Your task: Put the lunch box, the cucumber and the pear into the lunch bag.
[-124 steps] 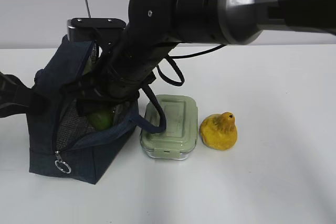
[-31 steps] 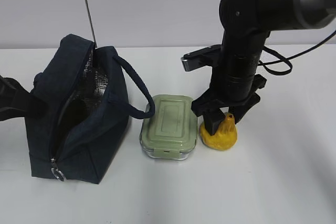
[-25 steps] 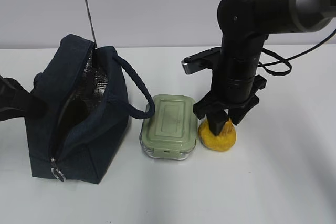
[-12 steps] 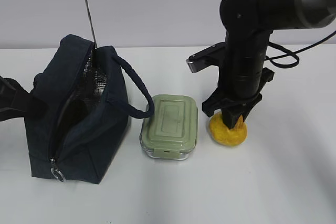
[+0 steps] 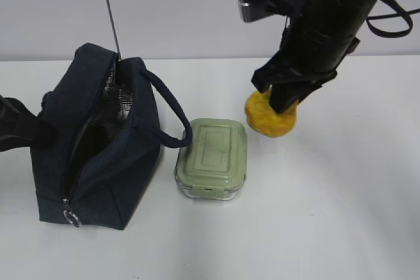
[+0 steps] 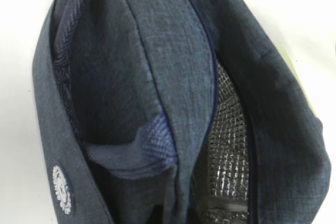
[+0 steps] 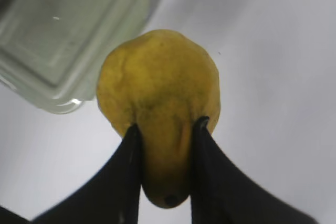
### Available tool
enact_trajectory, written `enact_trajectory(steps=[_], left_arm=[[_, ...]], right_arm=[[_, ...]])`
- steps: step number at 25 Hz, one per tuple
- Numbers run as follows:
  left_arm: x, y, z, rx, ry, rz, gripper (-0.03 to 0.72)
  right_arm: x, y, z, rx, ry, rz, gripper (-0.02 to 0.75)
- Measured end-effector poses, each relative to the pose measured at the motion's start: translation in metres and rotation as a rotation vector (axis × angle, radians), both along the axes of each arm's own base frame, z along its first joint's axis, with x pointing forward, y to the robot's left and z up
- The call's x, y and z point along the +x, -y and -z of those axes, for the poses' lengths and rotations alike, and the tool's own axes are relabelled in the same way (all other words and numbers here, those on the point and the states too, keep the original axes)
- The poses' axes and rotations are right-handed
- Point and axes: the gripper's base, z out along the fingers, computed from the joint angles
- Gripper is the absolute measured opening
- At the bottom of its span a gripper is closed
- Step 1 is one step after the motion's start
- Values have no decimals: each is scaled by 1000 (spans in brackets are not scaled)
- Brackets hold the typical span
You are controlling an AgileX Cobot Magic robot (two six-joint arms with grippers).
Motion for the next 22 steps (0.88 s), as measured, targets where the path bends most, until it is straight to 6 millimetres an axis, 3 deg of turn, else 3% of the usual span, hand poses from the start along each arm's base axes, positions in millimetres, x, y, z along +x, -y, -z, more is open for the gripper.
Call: enact_trajectory(steps=[5, 16, 22], left_arm=[[0, 0, 0, 0, 0, 0, 1], [0, 0, 0, 0, -1, 1, 1], [0, 0, 0, 0, -1, 1, 1]], right_arm=[[-18, -28, -25, 190, 48, -117, 172], [-35, -96, -77, 346, 224, -305, 170], [-28, -125, -66, 375, 196, -341, 170]])
